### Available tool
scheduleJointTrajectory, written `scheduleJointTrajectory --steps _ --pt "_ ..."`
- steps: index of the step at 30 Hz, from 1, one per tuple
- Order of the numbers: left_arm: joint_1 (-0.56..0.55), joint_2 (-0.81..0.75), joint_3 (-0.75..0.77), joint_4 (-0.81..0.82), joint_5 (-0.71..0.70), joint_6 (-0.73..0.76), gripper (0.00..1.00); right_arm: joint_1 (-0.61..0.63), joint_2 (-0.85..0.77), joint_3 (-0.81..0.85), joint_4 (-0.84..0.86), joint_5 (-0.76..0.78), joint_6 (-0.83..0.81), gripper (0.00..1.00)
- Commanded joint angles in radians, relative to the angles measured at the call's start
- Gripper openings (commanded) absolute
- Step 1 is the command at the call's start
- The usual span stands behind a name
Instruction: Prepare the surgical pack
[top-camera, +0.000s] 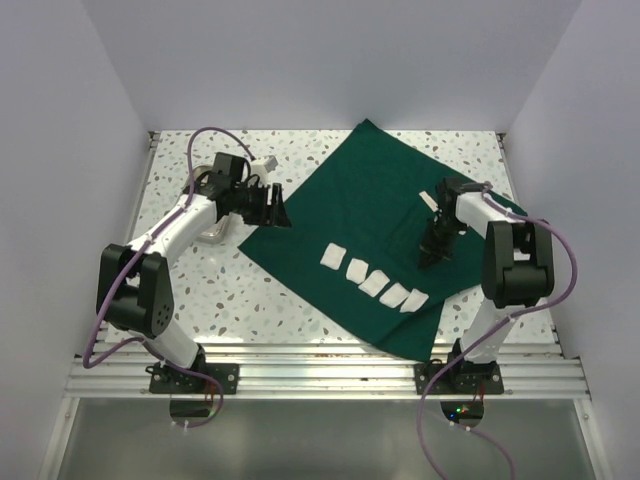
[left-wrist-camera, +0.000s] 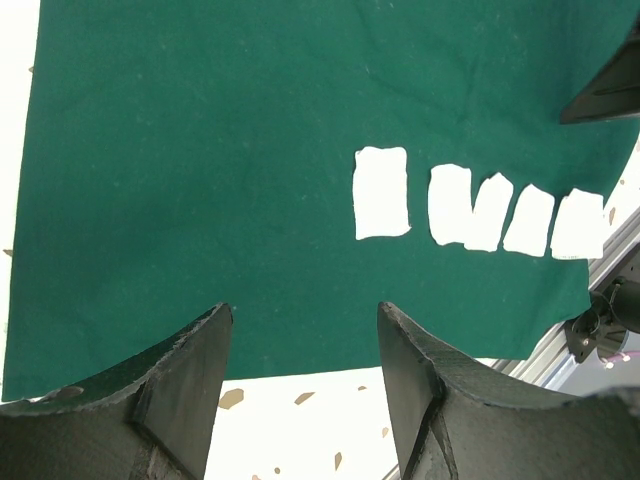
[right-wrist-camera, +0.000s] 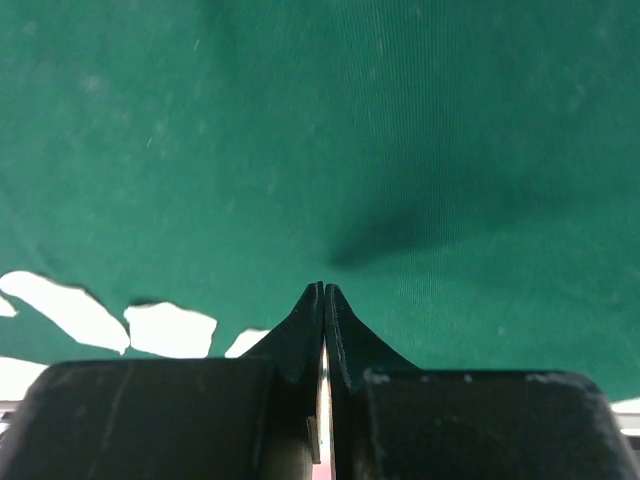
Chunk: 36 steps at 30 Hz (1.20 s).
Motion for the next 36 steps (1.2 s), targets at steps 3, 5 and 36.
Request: scheduleJointTrajectory --steps 3,5,36 --pt "0.0 -0.006 0.025 0.025 0.02 0.019 0.63 0.002 0.068 0.07 0.062 0.001 -0.024 0.0" --pt "0.0 -0.004 0.028 0.024 0.022 0.017 0.64 0.006 0.115 0.093 0.062 -0.001 -0.021 0.0" --pt "0.0 0.02 0.034 0.027 0.057 0.011 0.64 -0.027 0.093 0.088 0.01 0.025 -0.087 0.0"
